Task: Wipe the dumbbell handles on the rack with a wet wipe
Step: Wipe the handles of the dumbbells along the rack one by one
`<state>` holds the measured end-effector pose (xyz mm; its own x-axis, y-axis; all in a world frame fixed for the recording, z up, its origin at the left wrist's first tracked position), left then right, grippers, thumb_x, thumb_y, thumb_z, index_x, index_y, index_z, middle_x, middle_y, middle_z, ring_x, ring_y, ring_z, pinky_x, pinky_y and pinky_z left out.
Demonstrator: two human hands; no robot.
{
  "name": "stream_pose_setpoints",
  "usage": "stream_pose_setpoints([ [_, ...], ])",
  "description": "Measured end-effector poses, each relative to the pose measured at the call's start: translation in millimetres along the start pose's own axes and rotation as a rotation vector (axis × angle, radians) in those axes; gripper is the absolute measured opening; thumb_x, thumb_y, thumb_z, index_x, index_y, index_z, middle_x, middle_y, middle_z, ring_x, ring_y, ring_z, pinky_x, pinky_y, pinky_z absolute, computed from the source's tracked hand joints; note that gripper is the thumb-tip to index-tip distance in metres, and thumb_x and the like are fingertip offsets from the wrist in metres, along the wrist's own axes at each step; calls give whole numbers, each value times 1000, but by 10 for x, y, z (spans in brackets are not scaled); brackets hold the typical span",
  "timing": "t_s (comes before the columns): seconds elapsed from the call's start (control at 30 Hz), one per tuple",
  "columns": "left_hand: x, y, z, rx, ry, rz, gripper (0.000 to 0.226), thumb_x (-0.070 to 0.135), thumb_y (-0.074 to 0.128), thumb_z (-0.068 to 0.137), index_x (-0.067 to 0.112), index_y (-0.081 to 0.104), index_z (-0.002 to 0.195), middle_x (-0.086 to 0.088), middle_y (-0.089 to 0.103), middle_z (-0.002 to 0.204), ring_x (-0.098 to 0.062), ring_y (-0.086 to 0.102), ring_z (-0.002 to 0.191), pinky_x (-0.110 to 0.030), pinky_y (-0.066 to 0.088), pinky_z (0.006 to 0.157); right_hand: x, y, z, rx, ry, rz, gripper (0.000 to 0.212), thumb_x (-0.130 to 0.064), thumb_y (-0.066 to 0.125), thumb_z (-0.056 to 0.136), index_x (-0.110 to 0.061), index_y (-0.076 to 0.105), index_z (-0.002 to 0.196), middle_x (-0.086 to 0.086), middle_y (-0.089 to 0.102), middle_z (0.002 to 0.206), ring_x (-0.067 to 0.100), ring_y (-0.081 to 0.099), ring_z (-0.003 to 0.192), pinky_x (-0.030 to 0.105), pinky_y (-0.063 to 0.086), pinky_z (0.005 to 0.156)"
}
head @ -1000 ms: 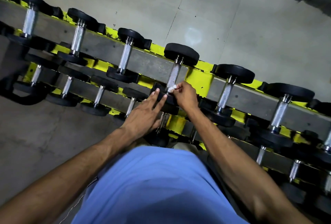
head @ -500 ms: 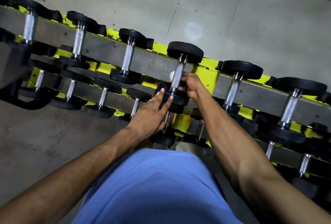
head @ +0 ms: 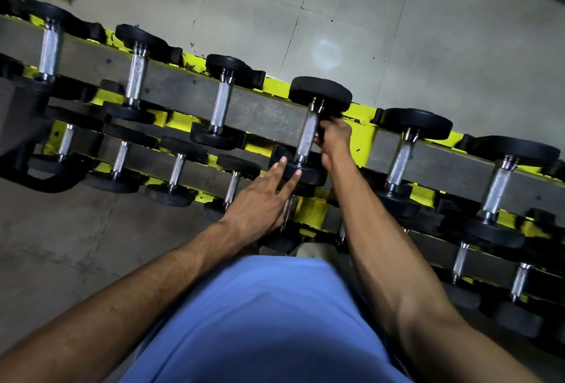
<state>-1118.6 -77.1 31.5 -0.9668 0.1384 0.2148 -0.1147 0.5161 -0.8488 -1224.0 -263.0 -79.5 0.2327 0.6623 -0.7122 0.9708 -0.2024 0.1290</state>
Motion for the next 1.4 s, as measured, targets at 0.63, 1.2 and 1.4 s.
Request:
stream_pose_setpoints([
  [0.63, 79, 21, 55, 11, -50, -40, 90, 27, 53, 102, 14, -7, 167, -28, -20, 169, -36, 2, 162, -43, 21, 129, -463, 690, -654, -754, -1021, -2193, 23, -23, 53, 92, -22, 68, 110, 6, 68, 111, 32, 68, 98, 34, 46, 61],
  [1.2, 82, 79, 40, 11, -101, -129, 89, 24, 53, 101, 16, -6, 168, -26, -21, 169, -35, -1, 162, -46, 22, 129, -438, 549, -787, -678, -903, -2047, 21, -29, 54, 92, -32, 70, 106, -1, 74, 105, 28, 70, 96, 32, 50, 65],
  [1.4, 95, 29, 61, 20, -98, -130, 84, 25, 49, 104, 15, -6, 168, -27, -22, 169, -35, -2, 162, -46, 22, 129, -603, 526, -800, -692, -1163, -2039, 23, -27, 51, 96, -31, 69, 110, -1, 73, 105, 28, 71, 92, 36, 54, 65],
])
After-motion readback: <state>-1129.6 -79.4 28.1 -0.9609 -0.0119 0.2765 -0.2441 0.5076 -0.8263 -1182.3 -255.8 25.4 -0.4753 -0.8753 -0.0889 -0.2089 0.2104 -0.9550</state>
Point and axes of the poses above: each hand's wrist, its own z-axis towards the middle knuckle, its own y-axis out of the palm, x = y × z, the point moved 6 cm from there along z, towards the middle knuckle
